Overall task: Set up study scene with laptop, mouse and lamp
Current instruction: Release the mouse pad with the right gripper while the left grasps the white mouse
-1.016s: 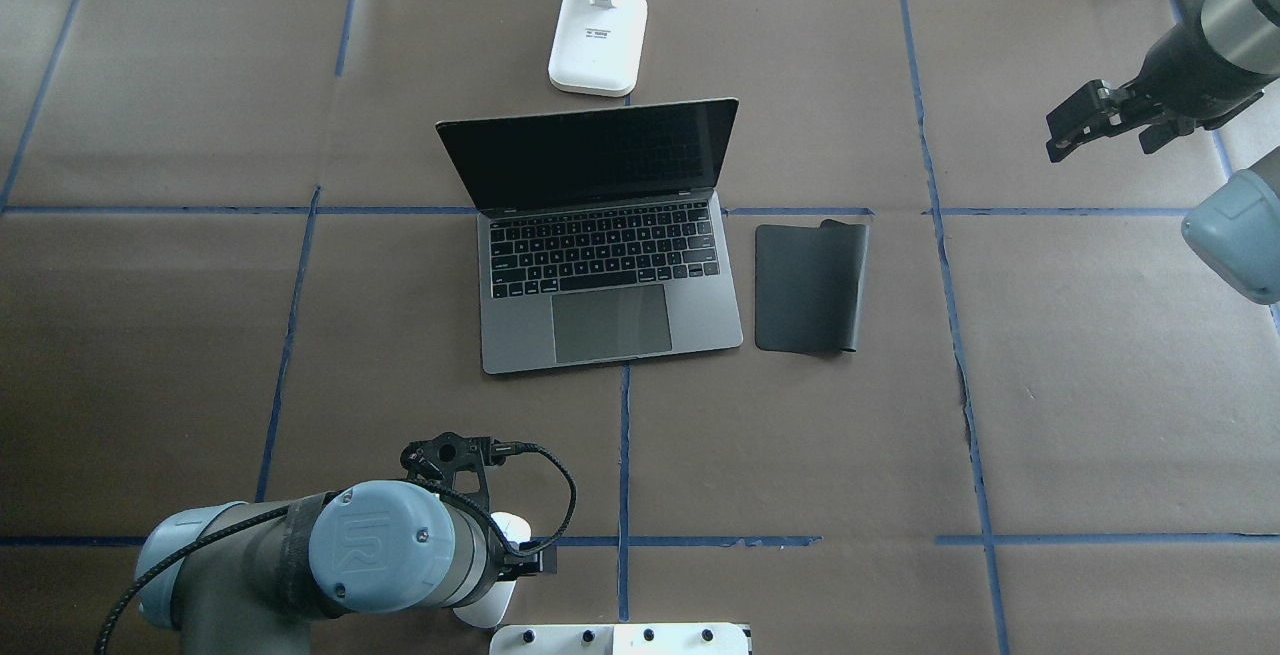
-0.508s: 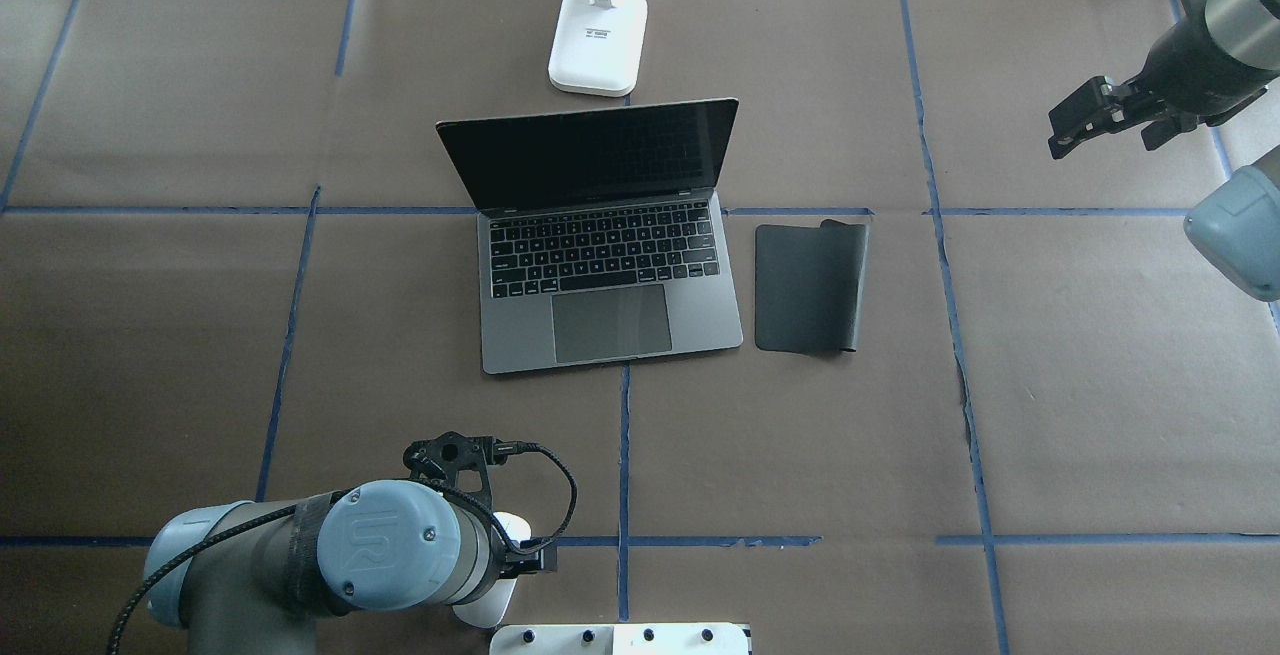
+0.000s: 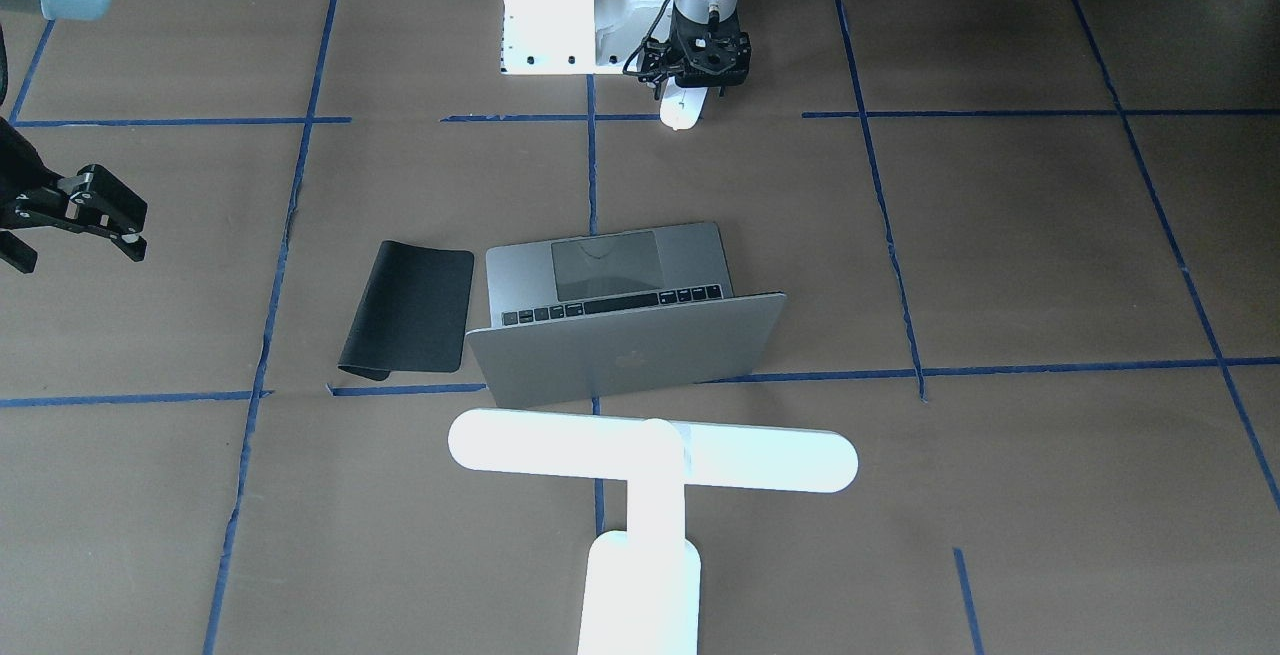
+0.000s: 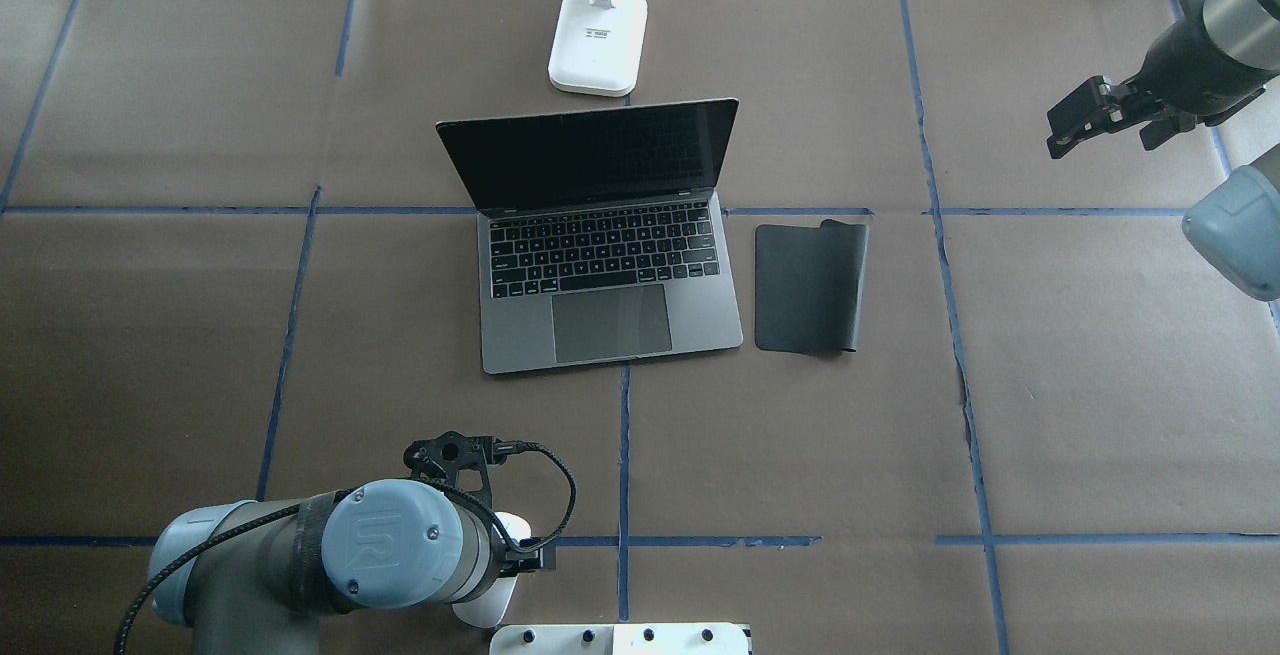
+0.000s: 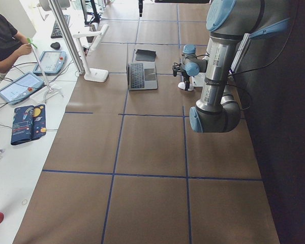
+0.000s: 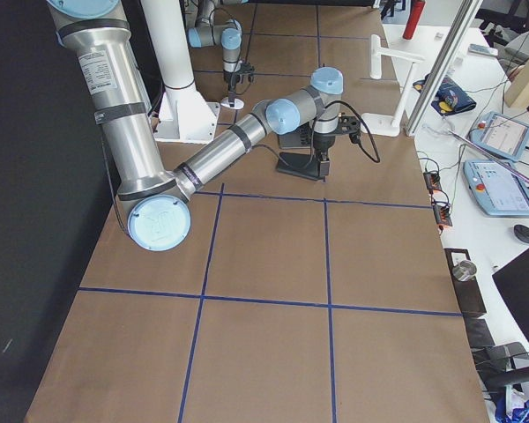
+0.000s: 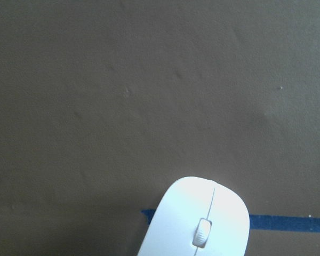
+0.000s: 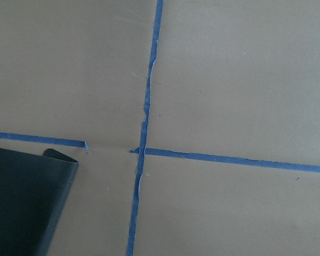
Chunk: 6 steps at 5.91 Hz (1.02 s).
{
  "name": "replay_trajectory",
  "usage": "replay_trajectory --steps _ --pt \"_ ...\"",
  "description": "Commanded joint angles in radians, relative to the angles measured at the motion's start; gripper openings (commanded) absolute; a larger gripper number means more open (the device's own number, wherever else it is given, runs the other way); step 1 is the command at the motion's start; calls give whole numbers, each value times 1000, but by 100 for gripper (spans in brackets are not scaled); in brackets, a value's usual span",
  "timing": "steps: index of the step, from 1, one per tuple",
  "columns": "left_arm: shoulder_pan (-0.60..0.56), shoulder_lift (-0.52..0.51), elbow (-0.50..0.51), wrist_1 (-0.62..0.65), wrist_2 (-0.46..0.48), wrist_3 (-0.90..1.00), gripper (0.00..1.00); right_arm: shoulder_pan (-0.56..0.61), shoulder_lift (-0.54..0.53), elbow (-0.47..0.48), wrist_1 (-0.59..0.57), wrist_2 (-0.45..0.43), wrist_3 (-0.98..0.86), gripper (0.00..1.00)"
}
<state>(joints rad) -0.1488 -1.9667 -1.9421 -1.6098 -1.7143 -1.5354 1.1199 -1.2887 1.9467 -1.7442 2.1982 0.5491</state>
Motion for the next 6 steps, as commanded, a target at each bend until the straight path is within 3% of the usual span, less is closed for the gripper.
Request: replay_trajectory --steps 1,2,3,4,5,6 --pt "0 -4 8 1 10 0 100 1 -1 1 0 0 0 100" --pt "-2 -6 8 -1 15 0 93 1 -1 1 0 0 0 100" --pt "-3 -11 8 -7 15 1 56 1 -1 1 2 0 0 100" --pt "-5 -11 8 -7 15 3 33 3 -1 5 0 0 0 100" --pt "-11 -11 -1 -7 15 3 21 3 -1 5 0 0 -1 100" --pt "-26 -11 -8 -5 15 3 16 3 -1 5 0 0 0 100"
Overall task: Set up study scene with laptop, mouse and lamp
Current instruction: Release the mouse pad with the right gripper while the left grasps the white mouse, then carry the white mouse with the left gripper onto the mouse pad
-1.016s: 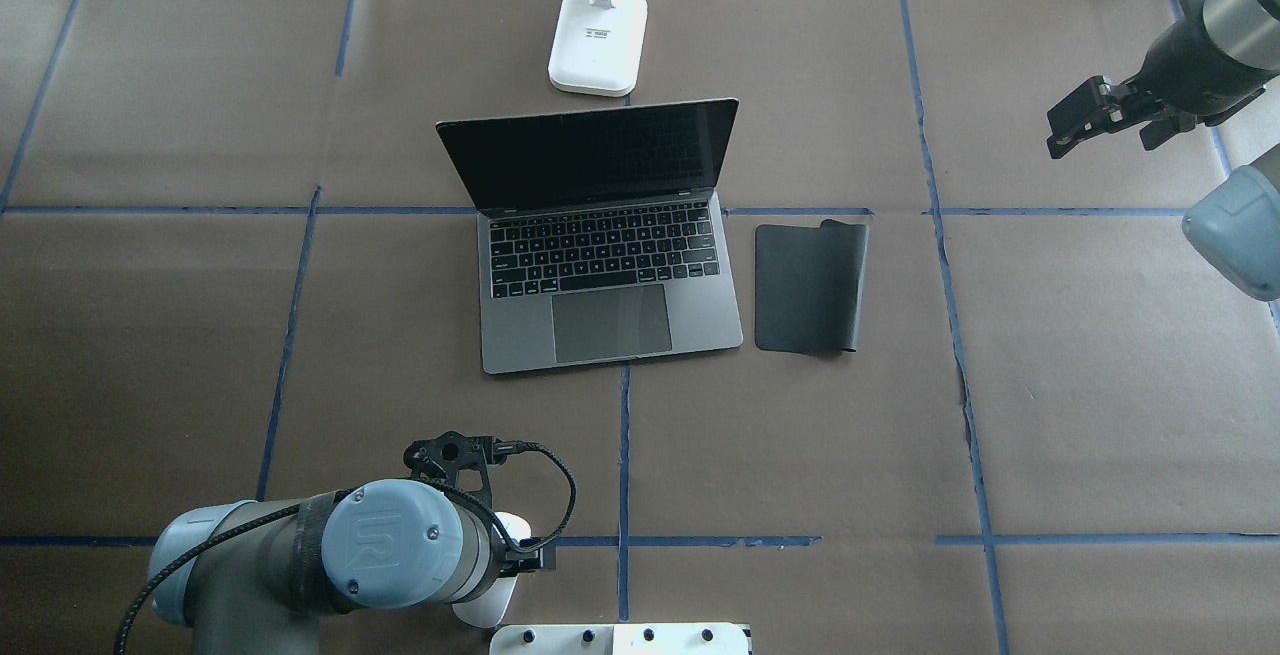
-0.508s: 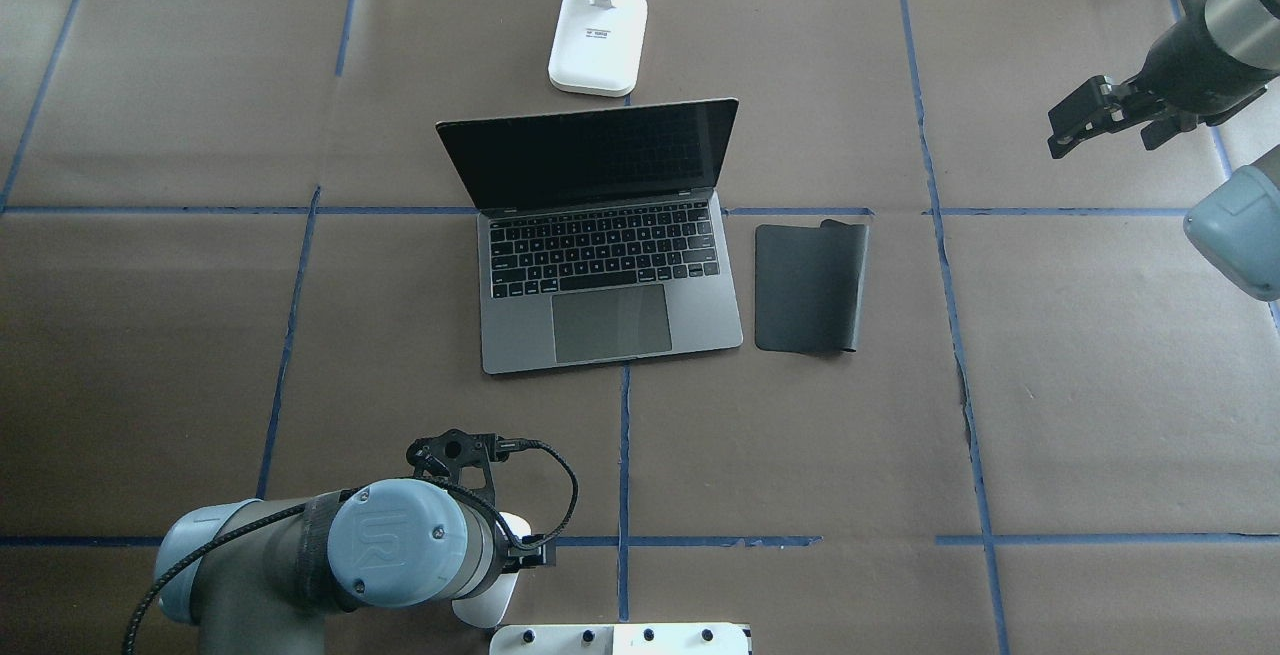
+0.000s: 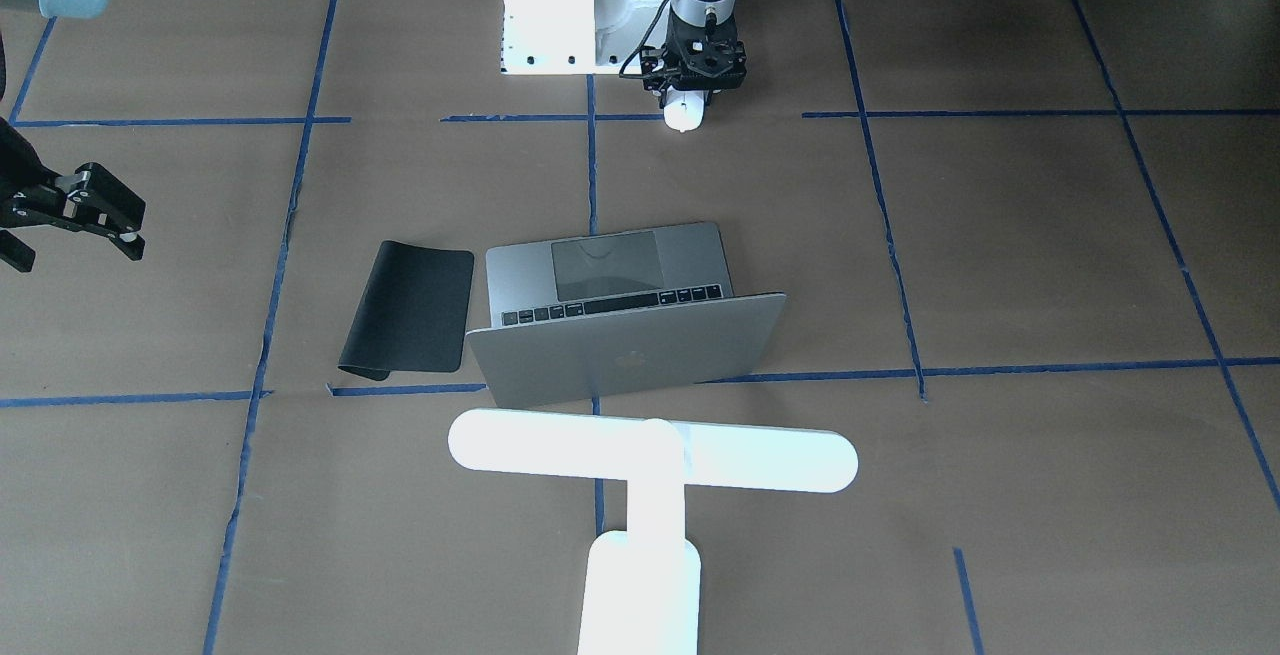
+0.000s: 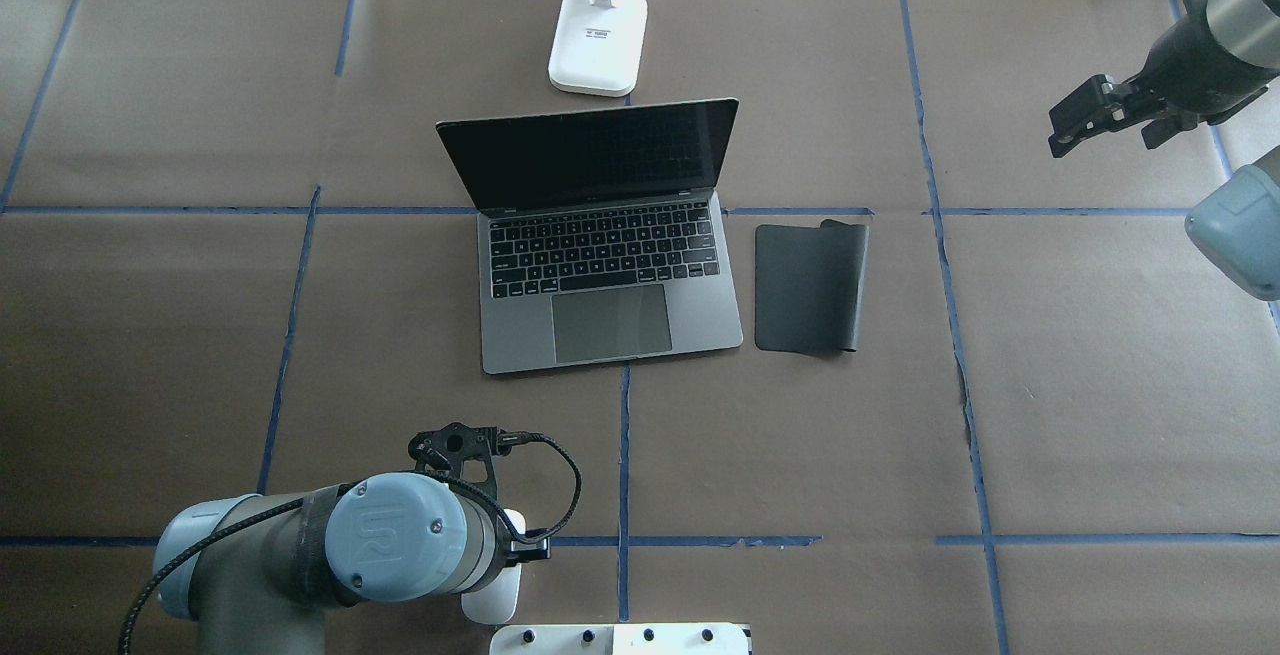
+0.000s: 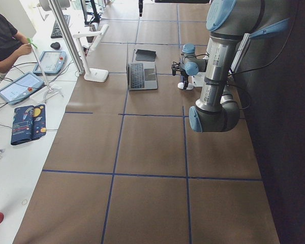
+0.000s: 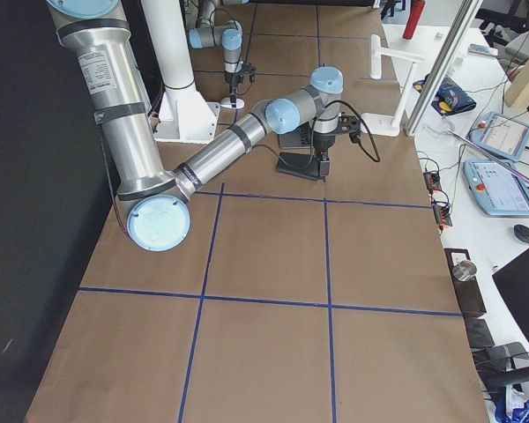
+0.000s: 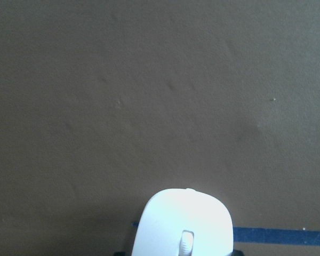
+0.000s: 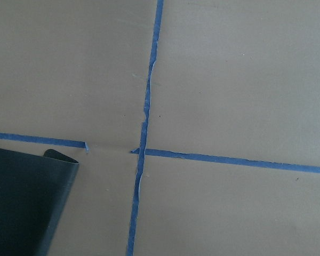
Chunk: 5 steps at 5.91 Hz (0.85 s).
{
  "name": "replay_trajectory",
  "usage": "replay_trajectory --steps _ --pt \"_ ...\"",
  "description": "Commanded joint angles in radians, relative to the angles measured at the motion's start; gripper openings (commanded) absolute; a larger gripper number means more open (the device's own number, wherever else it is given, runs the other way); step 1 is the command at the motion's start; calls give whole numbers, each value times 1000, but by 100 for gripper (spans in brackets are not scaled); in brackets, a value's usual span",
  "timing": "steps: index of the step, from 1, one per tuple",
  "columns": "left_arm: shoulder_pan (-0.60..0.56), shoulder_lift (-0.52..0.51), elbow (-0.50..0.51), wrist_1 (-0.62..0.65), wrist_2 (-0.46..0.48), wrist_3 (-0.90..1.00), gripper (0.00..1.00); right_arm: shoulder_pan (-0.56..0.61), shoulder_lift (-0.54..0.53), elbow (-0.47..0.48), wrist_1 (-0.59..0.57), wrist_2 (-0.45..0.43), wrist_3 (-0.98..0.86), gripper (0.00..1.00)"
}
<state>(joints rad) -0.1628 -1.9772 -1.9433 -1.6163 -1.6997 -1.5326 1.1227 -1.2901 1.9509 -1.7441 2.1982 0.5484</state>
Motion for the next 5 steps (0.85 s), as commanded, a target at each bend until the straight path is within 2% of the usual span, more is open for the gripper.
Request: replay_trajectory --steps 1,3,5 --pt "-36 0 -17 2 -5 0 14 0 0 -1 0 0 1 100" --pt "-101 -60 -14 13 -12 2 11 17 -8 2 1 2 -2 100" --pt "-170 -193 56 16 -12 2 10 63 -37 -6 1 37 -66 100"
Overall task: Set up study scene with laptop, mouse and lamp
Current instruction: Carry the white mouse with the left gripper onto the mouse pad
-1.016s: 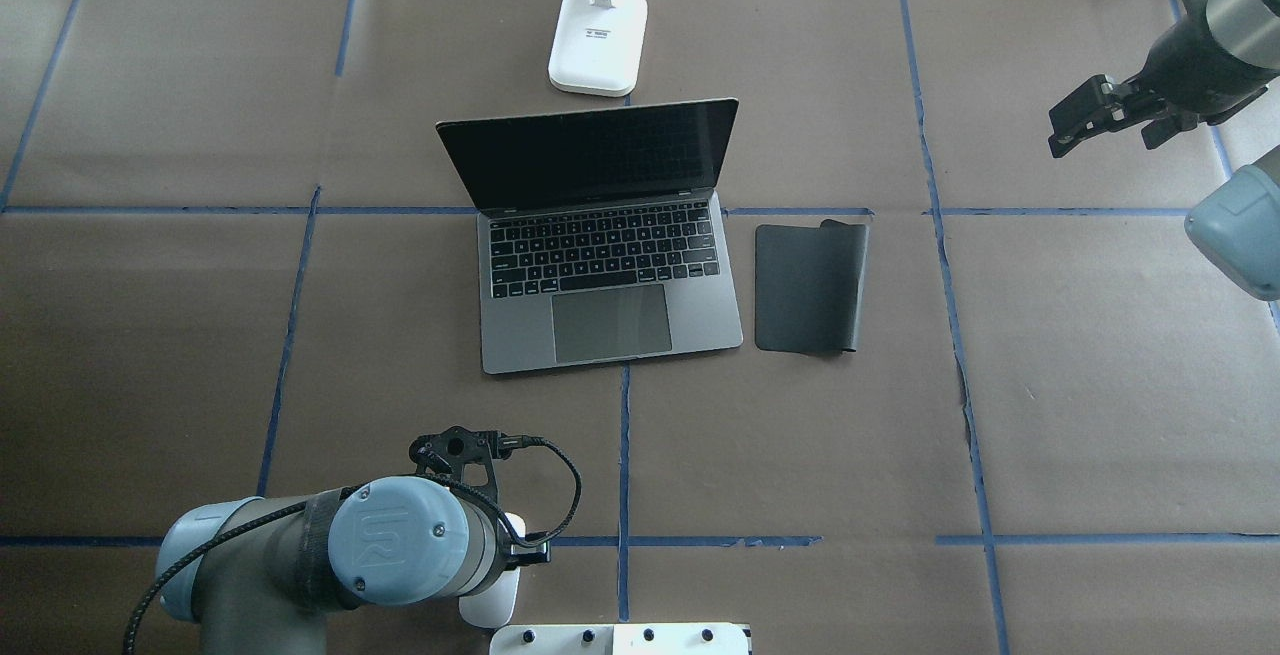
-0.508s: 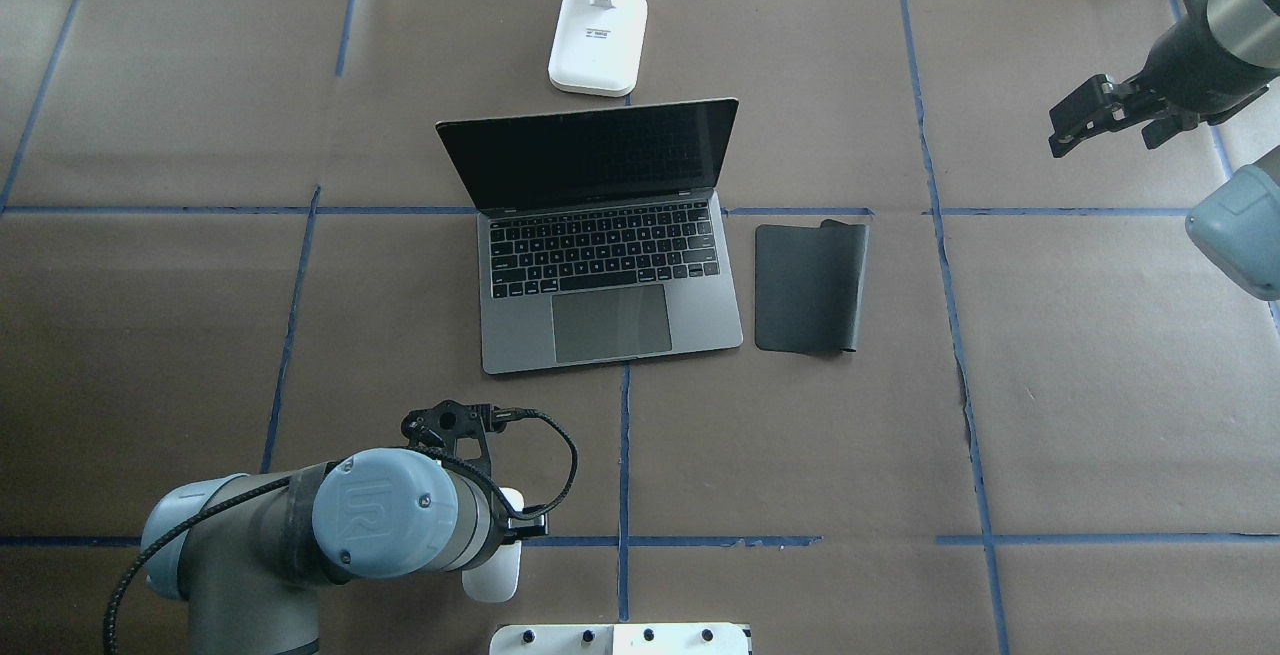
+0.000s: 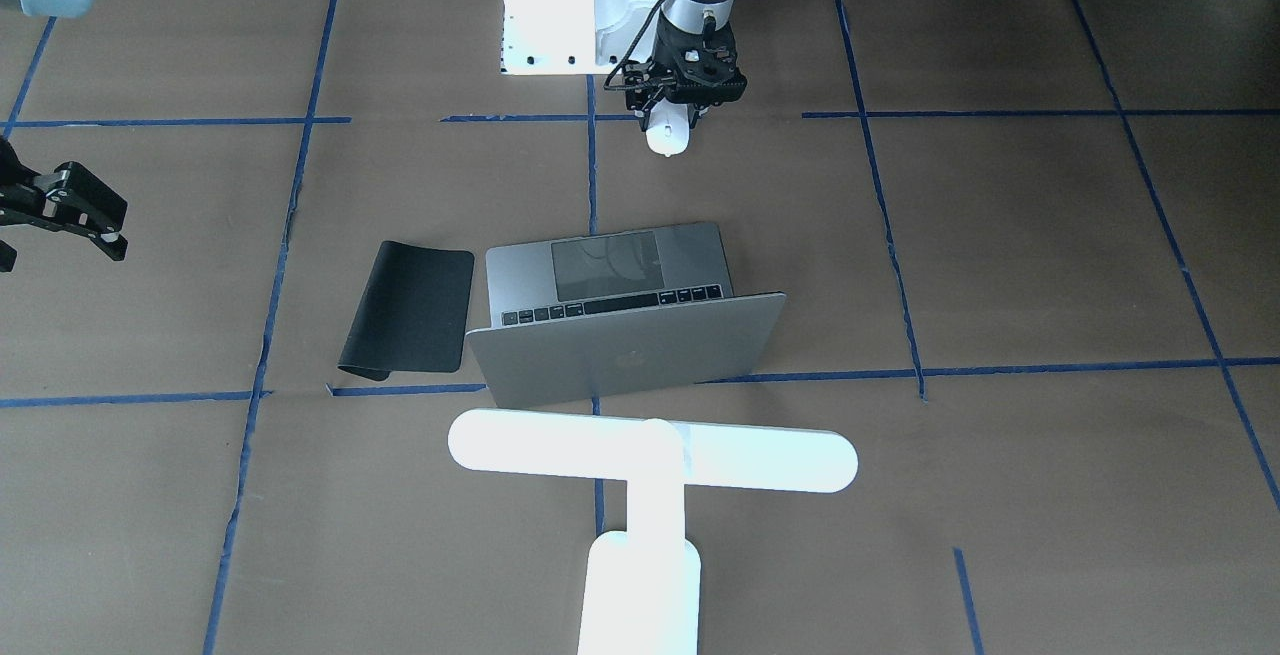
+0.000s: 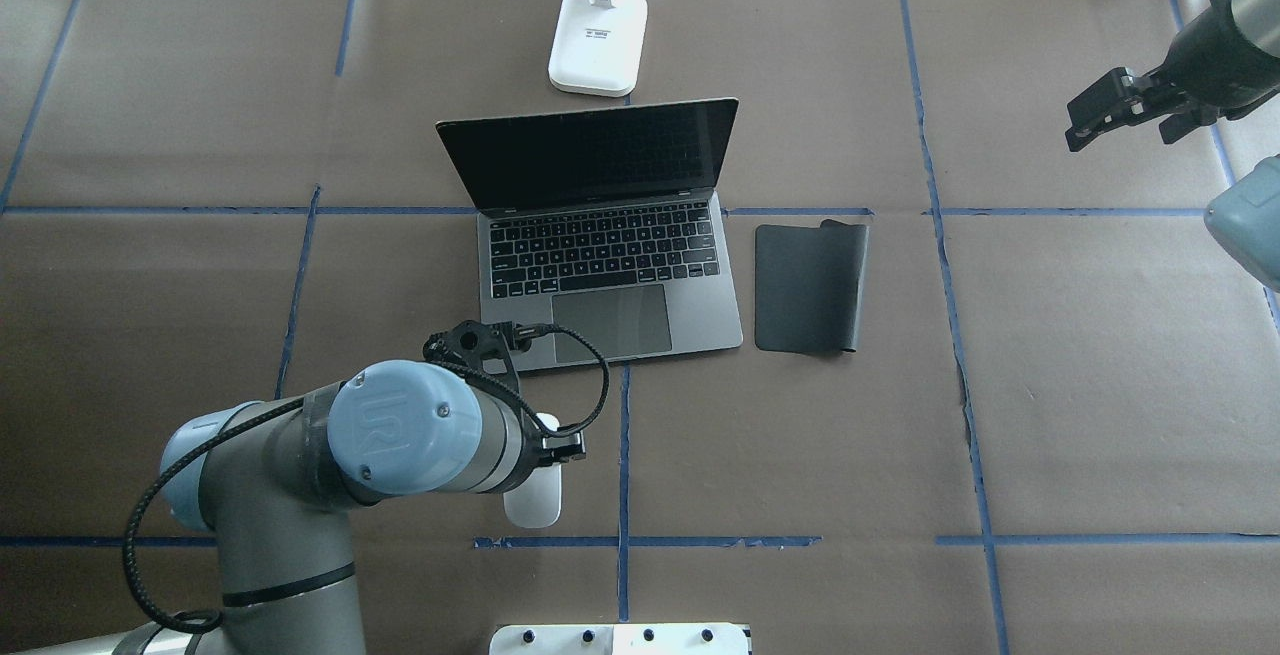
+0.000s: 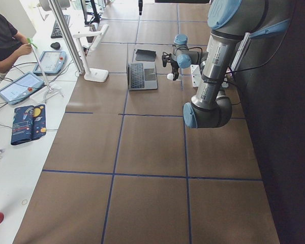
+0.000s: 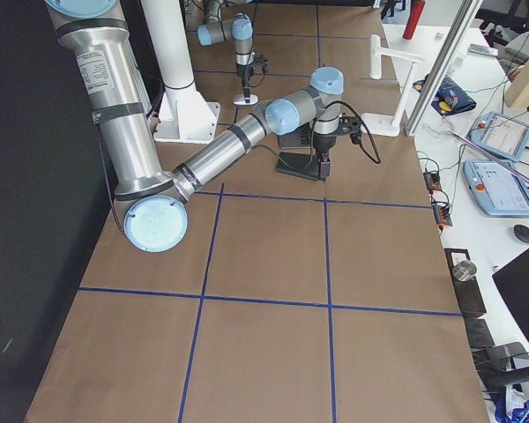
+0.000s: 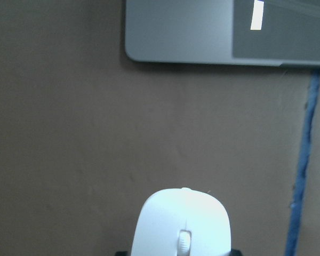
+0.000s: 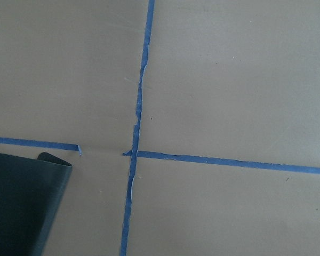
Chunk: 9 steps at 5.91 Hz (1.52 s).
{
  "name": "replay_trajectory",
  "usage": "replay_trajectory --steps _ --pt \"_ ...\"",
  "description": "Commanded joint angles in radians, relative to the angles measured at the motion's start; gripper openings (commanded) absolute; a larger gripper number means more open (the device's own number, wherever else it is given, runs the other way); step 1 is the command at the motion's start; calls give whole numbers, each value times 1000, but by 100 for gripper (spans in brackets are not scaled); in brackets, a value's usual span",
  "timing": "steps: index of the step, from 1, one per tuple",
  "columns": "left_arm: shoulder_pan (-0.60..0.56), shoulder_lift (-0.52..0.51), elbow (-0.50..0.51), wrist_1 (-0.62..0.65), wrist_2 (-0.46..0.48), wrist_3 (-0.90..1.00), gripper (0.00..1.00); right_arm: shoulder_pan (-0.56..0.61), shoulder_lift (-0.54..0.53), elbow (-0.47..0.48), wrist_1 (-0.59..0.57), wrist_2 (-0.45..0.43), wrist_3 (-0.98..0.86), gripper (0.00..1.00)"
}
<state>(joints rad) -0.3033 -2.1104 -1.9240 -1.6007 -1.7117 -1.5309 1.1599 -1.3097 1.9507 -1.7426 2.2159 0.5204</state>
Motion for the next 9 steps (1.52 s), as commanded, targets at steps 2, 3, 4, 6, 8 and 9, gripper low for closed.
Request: replay_trajectory --steps 2,3,4,6,8,9 --pt "-52 -255 217 -2 0 -3 9 142 -132 -48 8 97 -251 100" --pt "-57 -339 300 -11 1 -6 9 226 -149 -90 8 134 -320 100" --pt "-75 -456 421 -15 1 -17 9 281 -205 -98 8 134 -420 100" --pt "-106 -592 621 -71 0 -20 9 331 -265 -104 8 134 -484 100" --pt "-126 -699 835 -188 0 -29 9 331 -279 -104 11 133 -484 100" --pt "-131 -717 909 -250 1 -28 9 331 -280 -104 9 133 -484 100"
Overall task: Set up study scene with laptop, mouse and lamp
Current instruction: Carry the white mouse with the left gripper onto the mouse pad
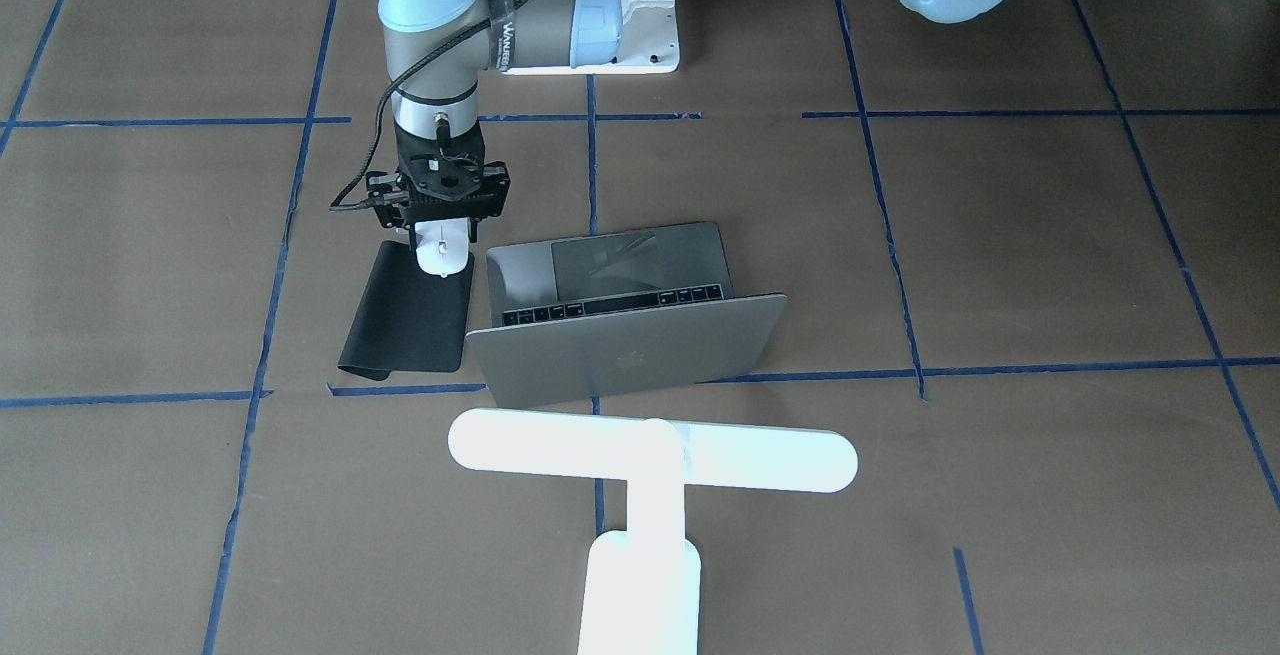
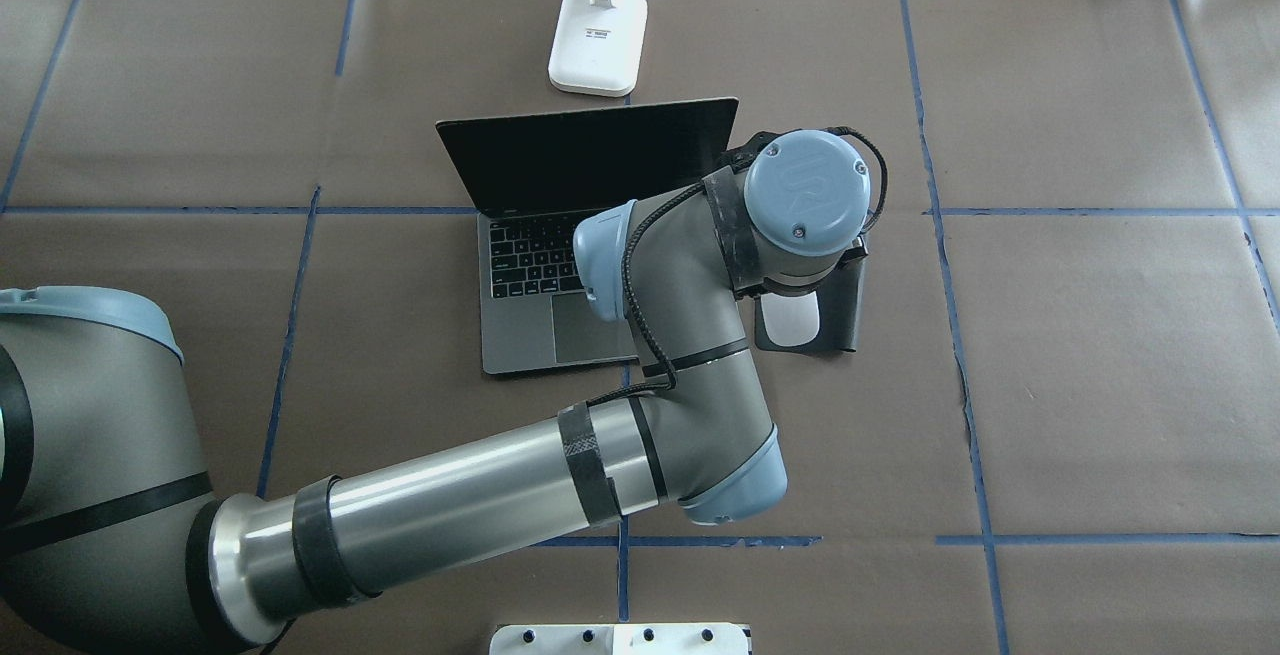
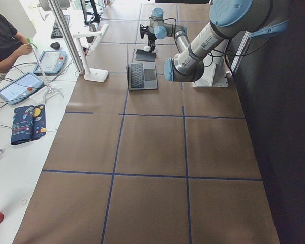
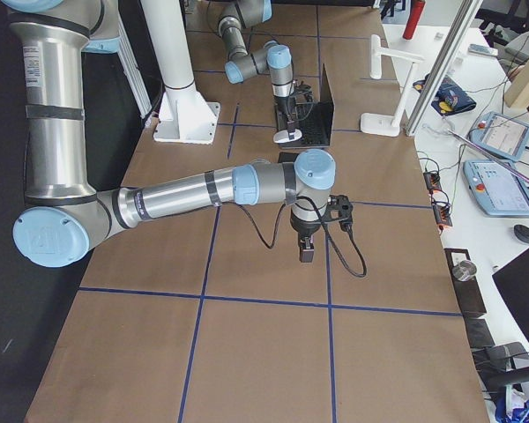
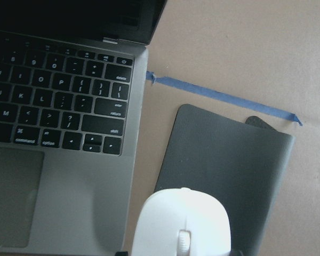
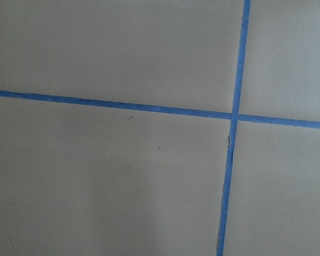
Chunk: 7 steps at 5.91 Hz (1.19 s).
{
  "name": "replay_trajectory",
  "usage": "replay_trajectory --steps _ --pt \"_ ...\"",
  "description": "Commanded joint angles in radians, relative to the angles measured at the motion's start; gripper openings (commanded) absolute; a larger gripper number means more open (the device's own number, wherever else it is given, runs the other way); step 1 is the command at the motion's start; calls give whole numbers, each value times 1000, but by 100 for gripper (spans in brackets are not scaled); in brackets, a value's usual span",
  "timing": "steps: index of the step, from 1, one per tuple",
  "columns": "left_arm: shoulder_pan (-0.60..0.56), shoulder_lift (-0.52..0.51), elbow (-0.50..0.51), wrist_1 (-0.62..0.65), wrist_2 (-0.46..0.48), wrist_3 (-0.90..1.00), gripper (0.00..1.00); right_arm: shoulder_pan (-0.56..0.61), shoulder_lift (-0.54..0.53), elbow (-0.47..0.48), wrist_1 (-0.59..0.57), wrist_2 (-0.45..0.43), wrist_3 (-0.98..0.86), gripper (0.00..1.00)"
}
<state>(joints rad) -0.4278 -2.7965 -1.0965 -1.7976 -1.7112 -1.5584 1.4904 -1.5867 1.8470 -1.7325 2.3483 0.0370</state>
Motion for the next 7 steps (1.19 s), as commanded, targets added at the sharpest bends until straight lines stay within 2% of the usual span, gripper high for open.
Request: replay_trajectory --steps 1,3,4,5,6,7 --pt "-8 -44 134 -81 1 1 9 1 -4 0 -1 2 1 100" --pt "-8 -80 267 -195 5 3 9 1 -3 0 -1 2 1 100" --pt "-8 -83 282 -213 5 7 11 1 -3 1 -1 2 3 100" --pt "-8 -103 338 -265 7 8 23 2 -3 6 -1 3 3 100" --pt "-8 -107 349 -281 7 6 58 2 -3 6 -1 3 3 100" --pt "-8 -112 349 -281 5 12 100 2 1 5 -1 3 3 100"
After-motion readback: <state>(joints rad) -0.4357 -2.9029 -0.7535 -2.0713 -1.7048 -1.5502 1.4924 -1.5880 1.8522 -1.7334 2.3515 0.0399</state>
